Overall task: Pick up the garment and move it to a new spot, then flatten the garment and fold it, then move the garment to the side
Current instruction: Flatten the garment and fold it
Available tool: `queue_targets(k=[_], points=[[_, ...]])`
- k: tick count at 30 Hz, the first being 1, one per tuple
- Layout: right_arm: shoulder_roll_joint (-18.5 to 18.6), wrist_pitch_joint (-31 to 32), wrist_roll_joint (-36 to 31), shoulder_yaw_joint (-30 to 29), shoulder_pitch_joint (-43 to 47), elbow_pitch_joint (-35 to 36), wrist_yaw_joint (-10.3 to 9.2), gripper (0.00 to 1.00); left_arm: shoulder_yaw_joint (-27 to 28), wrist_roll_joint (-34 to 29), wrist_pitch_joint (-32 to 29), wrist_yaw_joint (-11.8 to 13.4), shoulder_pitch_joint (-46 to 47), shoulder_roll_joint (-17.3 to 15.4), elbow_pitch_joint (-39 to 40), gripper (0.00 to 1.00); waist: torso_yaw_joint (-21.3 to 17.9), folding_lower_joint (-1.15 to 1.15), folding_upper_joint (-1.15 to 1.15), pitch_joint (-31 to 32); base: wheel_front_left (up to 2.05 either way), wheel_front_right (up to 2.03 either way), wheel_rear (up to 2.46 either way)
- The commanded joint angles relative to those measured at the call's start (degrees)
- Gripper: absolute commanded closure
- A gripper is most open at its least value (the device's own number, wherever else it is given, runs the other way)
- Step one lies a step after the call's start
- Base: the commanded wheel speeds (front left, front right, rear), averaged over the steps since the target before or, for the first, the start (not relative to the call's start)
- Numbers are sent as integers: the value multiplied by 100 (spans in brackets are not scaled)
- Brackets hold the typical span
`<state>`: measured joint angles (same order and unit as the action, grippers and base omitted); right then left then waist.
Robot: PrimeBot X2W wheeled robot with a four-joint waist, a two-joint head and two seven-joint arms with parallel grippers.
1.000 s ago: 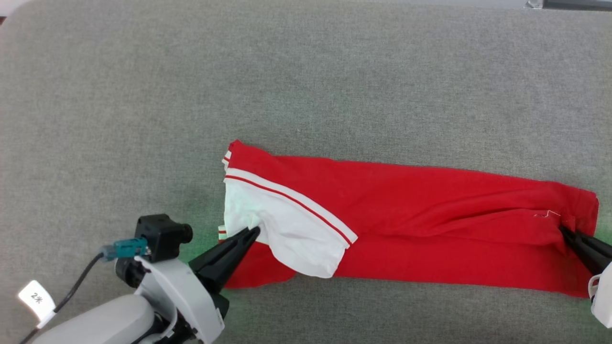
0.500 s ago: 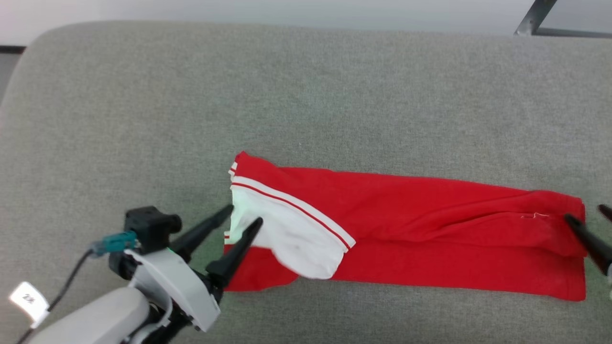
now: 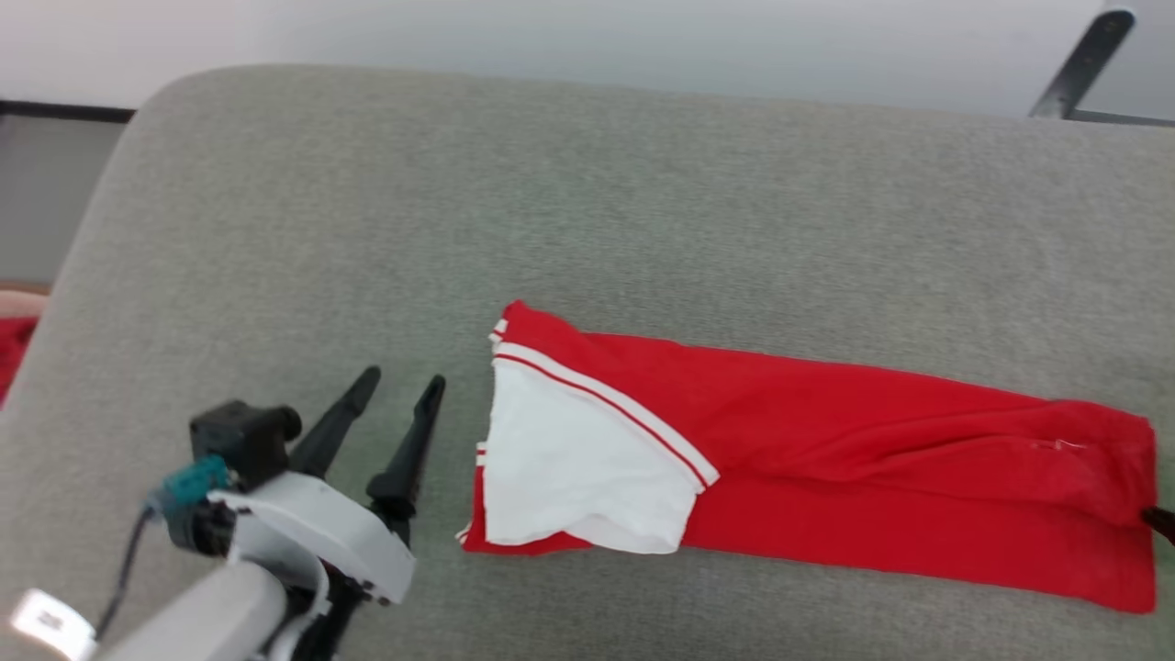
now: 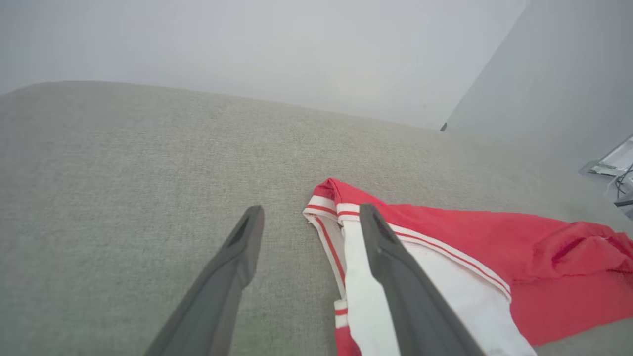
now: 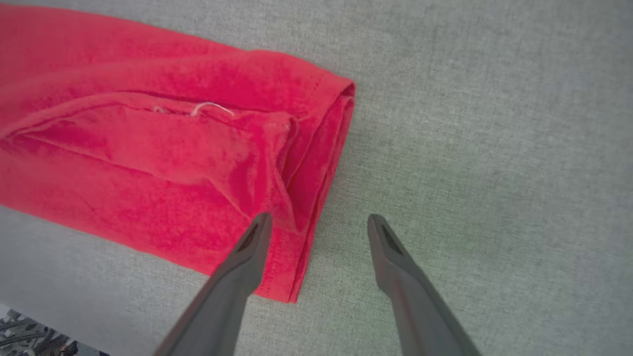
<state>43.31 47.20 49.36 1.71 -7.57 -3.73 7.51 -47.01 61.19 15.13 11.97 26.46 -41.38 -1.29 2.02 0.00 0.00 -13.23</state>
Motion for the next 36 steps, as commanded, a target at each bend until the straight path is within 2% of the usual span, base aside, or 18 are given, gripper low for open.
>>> queue_targets(k=[1,6,15,20,21,22,23,24,29,36], points=[[-33,153,12,-77,-64,-85,-4,0,190,-175,-3,51,-224,214,-70,0,166,0,0,38,0,0,0],[-191,476,-20,-216,-42,-332,-4,0,837,-907,-2,79,-673,746,-330,0,453,0,0,48,0,0,0],[-383,603,-252,-196,-111,-910,-4,0,2006,-2289,-2,-352,-1149,1569,-532,0,765,0,0,187,0,0,0],[-504,651,-303,-166,-128,-1078,-4,0,2372,-2778,-2,-600,-1323,1841,-569,0,812,0,0,257,0,0,0],[-562,640,-338,-182,-148,-1137,-3,53,2495,-2968,-3,-731,-1388,1955,-608,0,819,0,0,268,0,0,0],[-589,612,-360,-193,-158,-1165,-3,62,2559,-3043,-2,-795,-1415,2025,-633,0,817,0,0,269,0,0,0],[-608,595,-383,-195,-162,-1186,-3,89,2616,-3124,-2,-849,-1433,2073,-661,0,812,0,0,267,0,0,0],[-630,585,-398,-195,-161,-1204,-3,100,2670,-3198,-2,-904,-1451,2115,-689,0,805,0,0,263,0,0,0],[-702,537,-428,-241,-124,-1255,-4,100,2910,-3427,-2,-1160,-1492,2339,-855,0,767,0,0,223,0,0,0],[-751,403,-479,-320,-199,-1216,-5,100,3211,-3662,-2,-1363,-1482,2536,-953,0,699,0,0,159,0,0,0]])
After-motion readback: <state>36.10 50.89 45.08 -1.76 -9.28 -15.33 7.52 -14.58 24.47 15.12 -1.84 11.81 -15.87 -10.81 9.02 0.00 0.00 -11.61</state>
